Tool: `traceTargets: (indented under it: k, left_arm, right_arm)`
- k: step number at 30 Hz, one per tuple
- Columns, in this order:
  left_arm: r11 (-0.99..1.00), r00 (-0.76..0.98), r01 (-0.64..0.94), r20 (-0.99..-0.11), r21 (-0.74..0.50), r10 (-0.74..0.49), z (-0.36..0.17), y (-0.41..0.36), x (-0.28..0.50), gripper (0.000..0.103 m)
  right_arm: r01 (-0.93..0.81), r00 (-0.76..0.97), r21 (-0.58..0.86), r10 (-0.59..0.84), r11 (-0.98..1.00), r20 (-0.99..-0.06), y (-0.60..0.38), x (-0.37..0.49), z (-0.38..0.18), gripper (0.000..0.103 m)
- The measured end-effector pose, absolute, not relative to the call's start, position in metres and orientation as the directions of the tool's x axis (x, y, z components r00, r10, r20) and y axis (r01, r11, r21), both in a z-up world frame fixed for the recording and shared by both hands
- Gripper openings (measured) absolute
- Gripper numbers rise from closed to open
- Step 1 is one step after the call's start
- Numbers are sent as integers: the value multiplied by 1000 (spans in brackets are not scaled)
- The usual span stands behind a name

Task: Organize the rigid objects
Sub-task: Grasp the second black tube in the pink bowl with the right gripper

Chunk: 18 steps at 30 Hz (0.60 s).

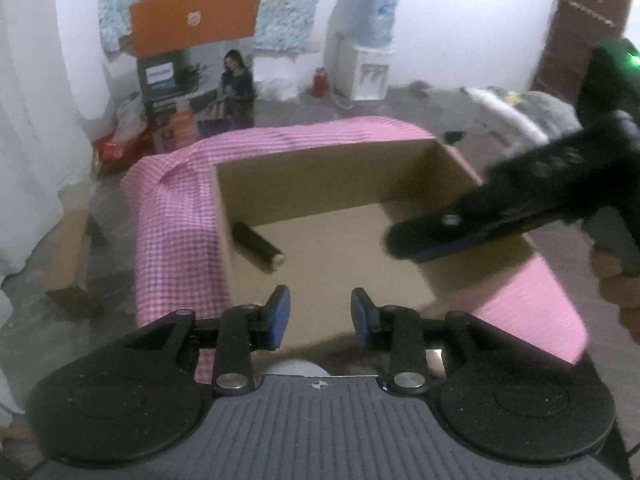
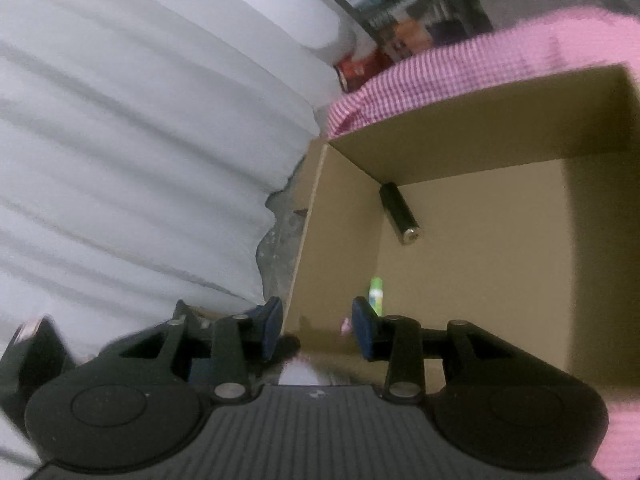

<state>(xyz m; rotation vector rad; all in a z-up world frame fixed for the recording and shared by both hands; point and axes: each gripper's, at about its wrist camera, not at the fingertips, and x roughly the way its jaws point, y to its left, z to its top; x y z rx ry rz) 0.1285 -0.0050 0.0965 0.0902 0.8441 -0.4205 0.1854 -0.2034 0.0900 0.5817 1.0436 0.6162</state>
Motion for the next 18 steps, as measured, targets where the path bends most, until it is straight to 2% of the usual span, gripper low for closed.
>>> traceTargets:
  k: [5, 9, 18]
  left_arm:
    - [869, 526, 471, -743, -150, -413, 86, -23, 86, 34]
    - [832, 441, 516, -769, -204, -463, 57, -45, 65, 34]
    - [803, 265, 510, -832, -309, -488, -7, -80, 70, 32]
  right_arm:
    - [-221, 408, 662, 684, 717, -605, -238, 116, 97, 41]
    - [-191, 390, 642, 658, 742, -644, -258, 78, 78, 41]
    - [-81, 243, 664, 661, 744, -710, -251, 91, 4, 41]
